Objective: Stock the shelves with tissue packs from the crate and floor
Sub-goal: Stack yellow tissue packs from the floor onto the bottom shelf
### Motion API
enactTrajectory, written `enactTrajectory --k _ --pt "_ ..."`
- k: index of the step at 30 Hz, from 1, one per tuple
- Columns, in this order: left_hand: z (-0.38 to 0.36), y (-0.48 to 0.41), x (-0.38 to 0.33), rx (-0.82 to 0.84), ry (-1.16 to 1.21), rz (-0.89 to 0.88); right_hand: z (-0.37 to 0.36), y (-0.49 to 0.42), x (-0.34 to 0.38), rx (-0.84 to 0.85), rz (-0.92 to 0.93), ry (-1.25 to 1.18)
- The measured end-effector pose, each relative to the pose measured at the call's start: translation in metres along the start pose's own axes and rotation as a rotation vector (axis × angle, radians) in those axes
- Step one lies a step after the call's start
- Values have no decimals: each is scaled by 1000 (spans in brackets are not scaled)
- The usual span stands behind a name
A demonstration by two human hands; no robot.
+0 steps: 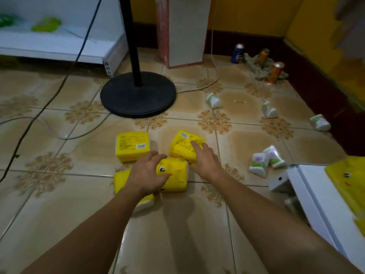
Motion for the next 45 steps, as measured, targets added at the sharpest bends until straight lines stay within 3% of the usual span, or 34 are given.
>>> enactTrajectory --k 5,14,18,23,29,32,39,42,45 --pt "-13 -10 14 15 -1 6 -30 -18 -5 47 -53 -46" --pt "-37 -17 18 130 53 29 -32 -30 -12 -197 -177 -106" --pt "-42 -21 18 107 30 -7 -23 -28 -14 -307 -196 -1" --pt "-42 -22 14 48 18 -21 1 -26 2 -472 -203 -337" --pt "-27 -20 -1 -110 160 40 21 -16 25 -510 -249 -710" --pt "-22 -14 -8 -124 216 -12 31 -12 23 -559 -333 -879" --pt "2 -7 -17 -243 183 -31 25 -6 13 -360 -513 -1261" --pt "7 -7 -23 -181 343 -45 37 4 14 -325 -453 -1354" --pt "13 -5 -27 -224 384 -38 51 6 15 -317 -345 -1361"
Point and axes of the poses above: each hand's wrist, its own y-axis away from the middle knuckle, its own z-axis out of the back of the hand, x = y × z, the point moved 4 cm from there along -y, towards the middle knuckle, and after that the axes turned 9 degrees about z, right-handed, at the moved point
